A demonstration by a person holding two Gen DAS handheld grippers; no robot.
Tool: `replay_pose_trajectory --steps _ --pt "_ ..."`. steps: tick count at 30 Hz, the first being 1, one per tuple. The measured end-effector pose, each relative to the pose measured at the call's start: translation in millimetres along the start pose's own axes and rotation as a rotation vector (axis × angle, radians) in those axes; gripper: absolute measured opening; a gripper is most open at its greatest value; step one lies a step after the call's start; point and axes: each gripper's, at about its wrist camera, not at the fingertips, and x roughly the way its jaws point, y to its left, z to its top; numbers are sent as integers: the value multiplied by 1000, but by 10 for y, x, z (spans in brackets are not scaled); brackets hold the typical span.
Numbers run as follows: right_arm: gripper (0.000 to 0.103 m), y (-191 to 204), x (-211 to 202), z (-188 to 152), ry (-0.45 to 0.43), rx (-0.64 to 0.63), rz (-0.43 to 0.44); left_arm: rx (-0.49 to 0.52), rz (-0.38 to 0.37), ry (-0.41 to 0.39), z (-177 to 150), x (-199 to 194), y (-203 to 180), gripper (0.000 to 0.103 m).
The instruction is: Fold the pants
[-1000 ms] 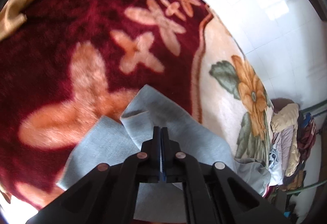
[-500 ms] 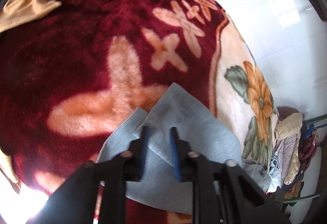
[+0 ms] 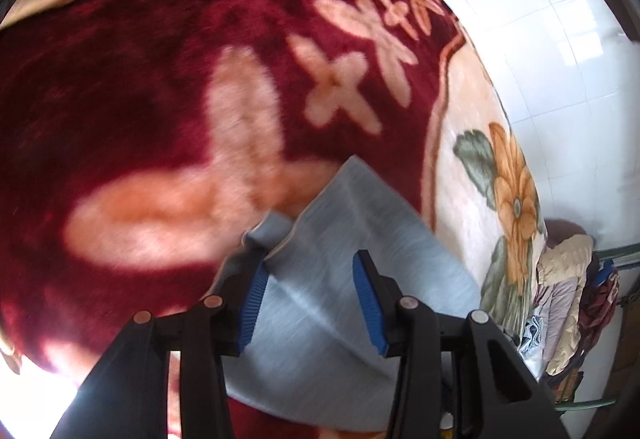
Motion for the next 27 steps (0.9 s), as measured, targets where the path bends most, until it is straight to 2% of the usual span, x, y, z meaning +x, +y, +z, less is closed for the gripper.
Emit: replay_pose_trajectory --steps 1,2,3,5,7,13,17,21,27 --pt "37 -11 -3 0 -2 4 4 18 7 -4 8 -1 -38 26" --pt "35 -23 -9 1 -6 11 8 38 9 -7 7 -7 -71 15" --pt "27 -32 -18 2 -12 15 5 43 -4 1 3 -8 -84 5" --pt "9 -55 -45 16 -24 13 -17 40 -31 2 -20 -41 -87 5" --pt "3 -87 -98 40 -35 37 7 59 -33 -17 -49 -113 -99 5" --pt "3 18 -345 70 -87 15 64 78 -49 -85 -89 -423 -90 4" --pt "3 156 -405 6 -82 -32 84 126 -10 -121 -146 -627 -44 4" --pt "3 242 -333 -93 -46 -79 90 152 38 -108 -230 -613 113 4" --pt "3 300 -136 -230 5 -114 86 128 84 -57 -333 -385 391 4"
